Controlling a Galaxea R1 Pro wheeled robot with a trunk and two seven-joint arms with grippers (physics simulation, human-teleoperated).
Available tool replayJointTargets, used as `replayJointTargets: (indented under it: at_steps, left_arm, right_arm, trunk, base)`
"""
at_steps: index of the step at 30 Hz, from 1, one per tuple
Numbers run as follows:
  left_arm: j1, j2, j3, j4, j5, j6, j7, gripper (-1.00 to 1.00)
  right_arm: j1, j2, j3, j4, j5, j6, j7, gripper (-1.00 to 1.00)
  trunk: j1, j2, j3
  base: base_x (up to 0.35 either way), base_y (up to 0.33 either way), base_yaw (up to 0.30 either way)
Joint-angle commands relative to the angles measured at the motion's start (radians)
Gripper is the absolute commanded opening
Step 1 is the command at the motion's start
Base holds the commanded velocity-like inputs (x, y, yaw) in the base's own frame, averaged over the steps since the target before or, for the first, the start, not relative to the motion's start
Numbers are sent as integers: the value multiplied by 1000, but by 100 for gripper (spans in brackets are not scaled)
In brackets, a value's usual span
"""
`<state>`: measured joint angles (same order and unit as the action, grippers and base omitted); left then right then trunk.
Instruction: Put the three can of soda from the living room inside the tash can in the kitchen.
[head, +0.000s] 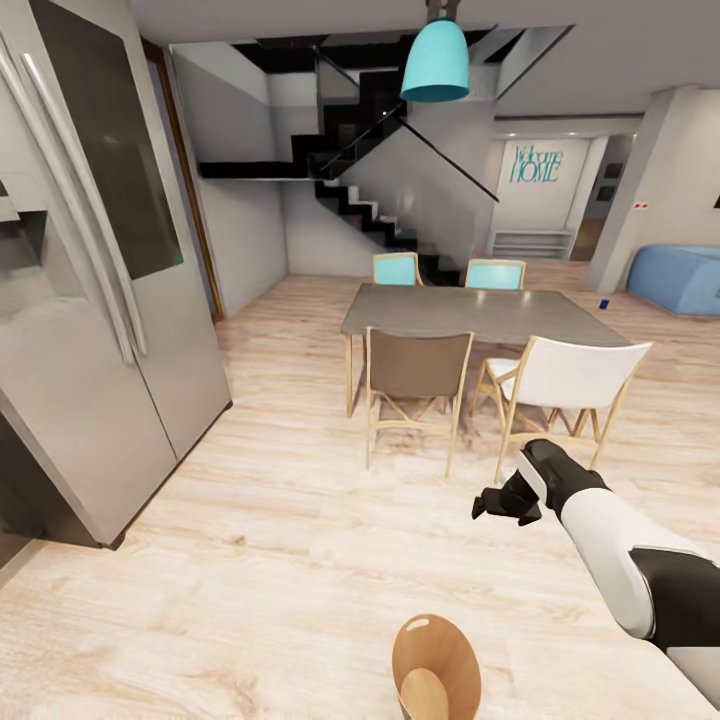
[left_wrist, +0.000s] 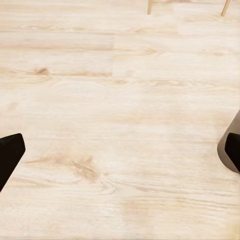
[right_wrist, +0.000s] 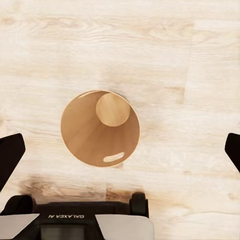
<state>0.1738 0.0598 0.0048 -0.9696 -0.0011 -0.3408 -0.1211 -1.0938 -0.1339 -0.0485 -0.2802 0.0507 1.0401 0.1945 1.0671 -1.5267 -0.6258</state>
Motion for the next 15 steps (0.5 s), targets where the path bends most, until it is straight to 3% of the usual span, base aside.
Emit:
replayJointTargets:
  at_steps: [1, 15]
  left_arm:
    - [0, 0, 0, 0, 0, 0, 0, 100]
    - [1, 1, 0, -1, 2, -1, -1, 100]
  right_arm:
    - [0, 0, 0, 0, 0, 0, 0, 100]
    - [5, -5, -2, 1, 3, 0, 0, 100]
  trunk:
    - [4, -7, -3]
    - [58, -105, -54]
  base:
    - [0, 0, 0]
    - [0, 0, 0]
